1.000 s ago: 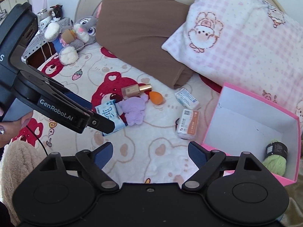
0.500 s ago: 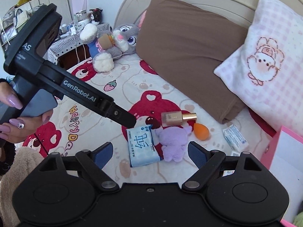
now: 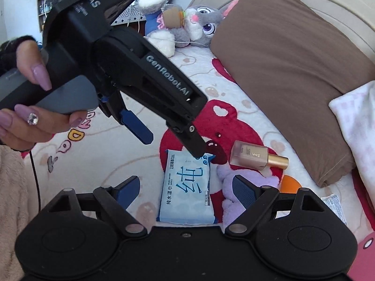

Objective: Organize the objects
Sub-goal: 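Move the left tool toward the blue wet-wipes pack, then close the left gripper on the wet-wipes pack edge and lift it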

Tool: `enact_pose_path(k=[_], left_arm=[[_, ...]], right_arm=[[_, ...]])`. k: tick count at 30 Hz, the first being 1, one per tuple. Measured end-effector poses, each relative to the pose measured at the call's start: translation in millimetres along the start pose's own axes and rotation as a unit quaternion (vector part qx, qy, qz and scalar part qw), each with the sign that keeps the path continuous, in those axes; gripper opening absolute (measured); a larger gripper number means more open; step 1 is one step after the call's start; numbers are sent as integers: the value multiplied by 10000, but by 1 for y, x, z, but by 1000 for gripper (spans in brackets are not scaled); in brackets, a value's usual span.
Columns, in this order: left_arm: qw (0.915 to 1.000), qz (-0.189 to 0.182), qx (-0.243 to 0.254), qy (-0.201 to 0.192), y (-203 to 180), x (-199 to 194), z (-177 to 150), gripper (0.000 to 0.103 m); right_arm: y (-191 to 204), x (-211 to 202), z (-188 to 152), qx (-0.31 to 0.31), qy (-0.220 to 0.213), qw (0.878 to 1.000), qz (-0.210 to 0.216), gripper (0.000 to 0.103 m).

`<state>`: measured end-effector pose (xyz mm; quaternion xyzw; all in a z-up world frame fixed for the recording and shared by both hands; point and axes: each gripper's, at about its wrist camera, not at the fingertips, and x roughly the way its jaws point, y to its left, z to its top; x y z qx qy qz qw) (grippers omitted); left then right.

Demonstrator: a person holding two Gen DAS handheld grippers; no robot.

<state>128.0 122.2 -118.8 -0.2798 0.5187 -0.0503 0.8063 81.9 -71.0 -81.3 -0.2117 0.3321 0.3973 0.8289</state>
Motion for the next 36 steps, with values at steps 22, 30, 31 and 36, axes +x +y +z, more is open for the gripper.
enact_pose_path(k=[22,30,31,36], left_arm=[[9991,231,-277,214,44,52,-6,43],[9979,-228,-326,513,36,58,-23,24],[9985,-157,-199,492,32,59,-26,23],[9992,-58,-183,359,27,58,-34,21]], right_arm=[[-13,77,-32,631,595,9962,129,73],[-5,56,-44,1612,713,9843,69,71],[-6,57,-51,1825,680,9808,142,73],[-9,58,-70,2113,461,9761,205,76]])
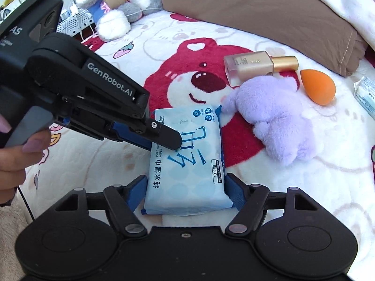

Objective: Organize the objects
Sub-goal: 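Close the left gripper on the wet-wipes pack edge and lift it, then carry the wet-wipes pack with the left gripper into the pink box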

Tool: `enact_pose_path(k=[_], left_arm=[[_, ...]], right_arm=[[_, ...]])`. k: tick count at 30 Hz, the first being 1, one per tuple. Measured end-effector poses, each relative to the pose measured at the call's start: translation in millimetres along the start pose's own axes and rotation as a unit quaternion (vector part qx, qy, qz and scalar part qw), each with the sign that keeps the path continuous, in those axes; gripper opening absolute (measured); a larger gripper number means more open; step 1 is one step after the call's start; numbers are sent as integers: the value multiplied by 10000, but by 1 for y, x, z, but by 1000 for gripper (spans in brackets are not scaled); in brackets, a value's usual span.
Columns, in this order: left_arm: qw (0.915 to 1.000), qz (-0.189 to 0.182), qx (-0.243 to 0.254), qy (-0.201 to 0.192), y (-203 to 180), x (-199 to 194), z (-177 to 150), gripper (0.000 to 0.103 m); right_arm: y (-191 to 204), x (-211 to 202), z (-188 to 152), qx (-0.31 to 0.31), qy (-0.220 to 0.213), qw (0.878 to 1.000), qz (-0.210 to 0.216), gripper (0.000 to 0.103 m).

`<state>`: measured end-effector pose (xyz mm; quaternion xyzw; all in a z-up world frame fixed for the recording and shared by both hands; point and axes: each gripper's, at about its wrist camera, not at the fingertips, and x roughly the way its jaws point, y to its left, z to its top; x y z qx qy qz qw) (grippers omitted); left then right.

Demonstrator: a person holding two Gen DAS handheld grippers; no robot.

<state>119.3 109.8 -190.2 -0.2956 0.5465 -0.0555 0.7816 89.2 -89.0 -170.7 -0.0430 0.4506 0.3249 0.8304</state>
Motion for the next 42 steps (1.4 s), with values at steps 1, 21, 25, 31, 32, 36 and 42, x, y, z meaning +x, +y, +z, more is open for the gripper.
enact_pose_path(k=[1,21,25,31,32,36,42], left_arm=[[10000,21,6,-22,-1,-1,-2,20],[9950,488,587,-645,-45,-39,-71,19],[9942,287,653,-806,-58,-47,-84,19],[9891,-76,1078,-1000,-101,-62,-93,19],[9875,-121,1191,-1029,-112,-64,-94,19],[9786,-283,1727,-1081,-159,-76,-93,19],[9641,-640,2330,-1097,-239,-81,-88,19]], right_arm=[[1,2,0,-24,-20,10000,-18,76],[24,-41,-34,-784,-484,9957,-24,68],[25,-64,-41,-966,-636,9931,-186,68],[12,-109,-43,-896,-934,9903,-503,68],[9,-117,-42,-850,-1003,9897,-569,68],[-6,-154,-37,-679,-1283,9852,-907,68],[-36,-208,-32,-287,-1695,9725,-1574,68]])
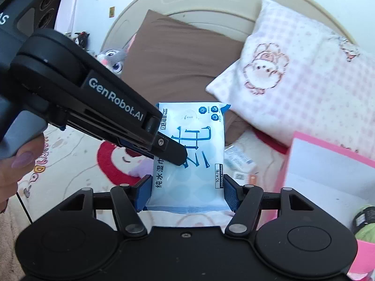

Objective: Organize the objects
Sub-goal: 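Carry the wet-wipes pack with the left gripper into the pink box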

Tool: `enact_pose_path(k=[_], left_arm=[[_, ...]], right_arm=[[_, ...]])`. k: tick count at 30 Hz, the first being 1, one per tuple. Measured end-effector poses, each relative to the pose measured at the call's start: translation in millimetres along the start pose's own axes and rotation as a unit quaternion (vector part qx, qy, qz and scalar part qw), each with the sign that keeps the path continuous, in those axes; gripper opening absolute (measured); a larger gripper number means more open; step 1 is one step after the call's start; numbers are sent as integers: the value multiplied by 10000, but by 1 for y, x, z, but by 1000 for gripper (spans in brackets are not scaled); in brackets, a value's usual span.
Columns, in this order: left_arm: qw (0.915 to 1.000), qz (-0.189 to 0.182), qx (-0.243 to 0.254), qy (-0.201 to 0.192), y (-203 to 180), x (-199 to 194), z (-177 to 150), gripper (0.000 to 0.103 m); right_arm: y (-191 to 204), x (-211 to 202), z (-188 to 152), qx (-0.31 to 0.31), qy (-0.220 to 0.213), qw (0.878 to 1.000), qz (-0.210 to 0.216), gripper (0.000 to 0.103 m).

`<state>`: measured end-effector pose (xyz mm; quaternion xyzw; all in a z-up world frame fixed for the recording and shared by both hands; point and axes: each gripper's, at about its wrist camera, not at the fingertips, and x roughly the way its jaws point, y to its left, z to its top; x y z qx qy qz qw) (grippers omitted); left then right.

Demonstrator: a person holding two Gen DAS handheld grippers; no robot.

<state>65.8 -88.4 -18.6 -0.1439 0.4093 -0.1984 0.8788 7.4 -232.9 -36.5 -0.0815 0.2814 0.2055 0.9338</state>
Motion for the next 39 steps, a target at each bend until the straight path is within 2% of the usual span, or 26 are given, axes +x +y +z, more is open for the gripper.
enact_pose_path(k=[6,10,14,17,21,26,29,31,39], left_arm=[[9982,-360,485,48,-60,19,32,19],[9959,-650,611,139,-91,43,46,19],[9940,-869,606,276,-114,75,54,19],[9927,-919,588,507,-128,104,60,19],[9900,-871,464,1010,-139,146,67,19],[9845,-1039,280,1385,-142,183,70,19],[9822,-940,178,1618,-141,202,67,19],[9814,-853,142,1714,-141,214,65,19],[9791,-754,-80,1889,-139,255,60,18]], right_arm=[[-45,-25,4,324,-345,9969,-623,68],[-68,-32,0,485,-454,9915,-1122,68],[-104,-33,-6,779,-375,9862,-1410,67],[-128,-28,-11,915,-143,9833,-1565,67],[-157,-17,-22,1419,310,9780,-1495,67],[-185,-3,-30,1780,661,9702,-1506,67],[-202,8,-35,2214,931,9615,-1336,67],[-207,16,-39,2407,1098,9559,-1278,67],[-227,46,-43,2506,1555,9444,-1457,67]])
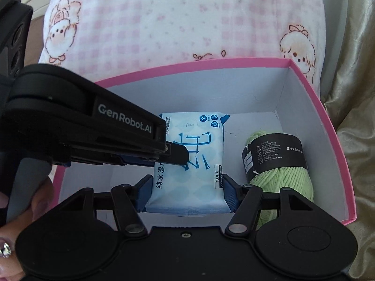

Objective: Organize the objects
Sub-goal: 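Carry the wet-wipes pack with the left gripper into the pink box, then open the left gripper to drop the wipes beside the yarn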

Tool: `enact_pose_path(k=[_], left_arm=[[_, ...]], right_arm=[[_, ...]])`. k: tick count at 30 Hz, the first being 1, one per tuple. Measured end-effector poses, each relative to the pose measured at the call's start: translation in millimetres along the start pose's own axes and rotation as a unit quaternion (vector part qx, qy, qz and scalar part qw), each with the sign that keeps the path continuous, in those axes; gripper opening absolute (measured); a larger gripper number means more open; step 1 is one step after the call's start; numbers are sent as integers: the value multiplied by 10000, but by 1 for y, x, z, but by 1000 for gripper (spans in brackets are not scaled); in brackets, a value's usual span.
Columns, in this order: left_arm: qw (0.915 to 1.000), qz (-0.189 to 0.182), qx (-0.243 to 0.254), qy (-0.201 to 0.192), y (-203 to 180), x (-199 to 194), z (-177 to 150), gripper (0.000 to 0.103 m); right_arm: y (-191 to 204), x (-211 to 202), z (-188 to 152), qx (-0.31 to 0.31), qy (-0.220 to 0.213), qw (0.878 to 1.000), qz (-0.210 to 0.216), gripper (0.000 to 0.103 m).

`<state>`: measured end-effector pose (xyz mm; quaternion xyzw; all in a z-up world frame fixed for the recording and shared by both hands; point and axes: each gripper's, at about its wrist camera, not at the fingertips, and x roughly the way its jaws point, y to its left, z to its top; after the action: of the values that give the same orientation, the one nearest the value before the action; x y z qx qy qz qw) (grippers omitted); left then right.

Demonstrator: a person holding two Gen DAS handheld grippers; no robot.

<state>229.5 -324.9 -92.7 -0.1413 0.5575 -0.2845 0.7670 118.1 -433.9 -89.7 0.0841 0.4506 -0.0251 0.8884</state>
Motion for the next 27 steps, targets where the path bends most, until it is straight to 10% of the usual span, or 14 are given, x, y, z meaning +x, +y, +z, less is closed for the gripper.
enact_pose_path(k=[12,27], left_arm=[[9981,-181,-514,275,11,34,-6,23],[9988,167,358,-293,-11,-98,-26,45]], right_arm=[[-8,17,-7,-188,308,9973,-638,68],[36,-75,-14,-324,-413,9986,61,77]])
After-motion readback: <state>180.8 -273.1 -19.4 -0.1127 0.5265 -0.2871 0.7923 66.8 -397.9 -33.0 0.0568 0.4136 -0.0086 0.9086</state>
